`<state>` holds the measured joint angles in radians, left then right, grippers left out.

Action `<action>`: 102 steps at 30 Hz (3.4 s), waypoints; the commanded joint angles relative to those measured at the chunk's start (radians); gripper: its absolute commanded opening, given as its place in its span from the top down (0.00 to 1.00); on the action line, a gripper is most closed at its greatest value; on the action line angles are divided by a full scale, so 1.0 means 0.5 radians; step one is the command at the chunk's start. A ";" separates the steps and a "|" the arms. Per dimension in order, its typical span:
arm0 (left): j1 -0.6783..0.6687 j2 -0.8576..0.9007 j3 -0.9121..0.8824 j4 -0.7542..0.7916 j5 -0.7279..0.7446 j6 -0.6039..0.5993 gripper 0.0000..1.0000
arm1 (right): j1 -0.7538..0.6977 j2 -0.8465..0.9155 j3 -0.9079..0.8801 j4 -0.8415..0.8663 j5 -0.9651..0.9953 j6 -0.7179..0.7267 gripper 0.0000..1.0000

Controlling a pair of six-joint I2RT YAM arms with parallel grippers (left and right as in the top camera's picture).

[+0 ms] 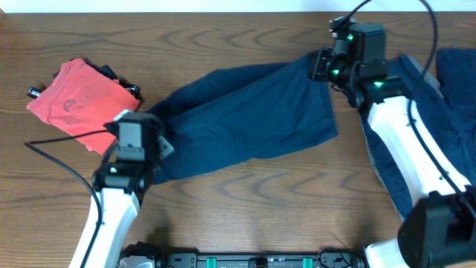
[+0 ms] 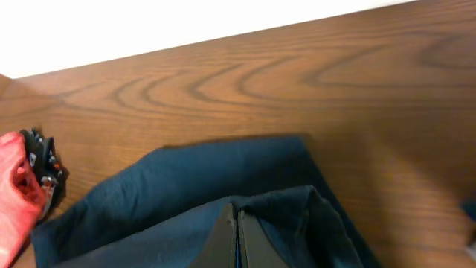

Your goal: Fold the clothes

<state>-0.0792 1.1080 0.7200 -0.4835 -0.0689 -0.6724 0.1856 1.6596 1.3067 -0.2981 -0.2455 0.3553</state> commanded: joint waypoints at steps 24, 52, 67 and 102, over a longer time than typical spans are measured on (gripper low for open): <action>0.332 0.565 0.098 0.591 0.526 0.313 0.07 | 0.052 0.439 0.033 0.434 -0.320 -0.066 0.68; 0.133 1.062 0.019 0.135 0.586 0.388 0.12 | 0.015 0.715 -0.330 0.100 0.494 -0.370 0.89; 0.133 1.008 0.020 -0.352 1.008 0.673 0.15 | -0.255 0.716 -0.329 -0.958 0.771 0.023 0.99; 0.133 1.085 0.015 -0.133 1.163 0.579 0.57 | -0.373 -0.267 -0.282 -1.063 0.317 -0.326 0.37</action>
<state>-0.0101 1.5974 0.7605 -0.5529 0.4488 -0.3794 -0.0162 1.5322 1.1618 -0.8322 -0.0788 0.2138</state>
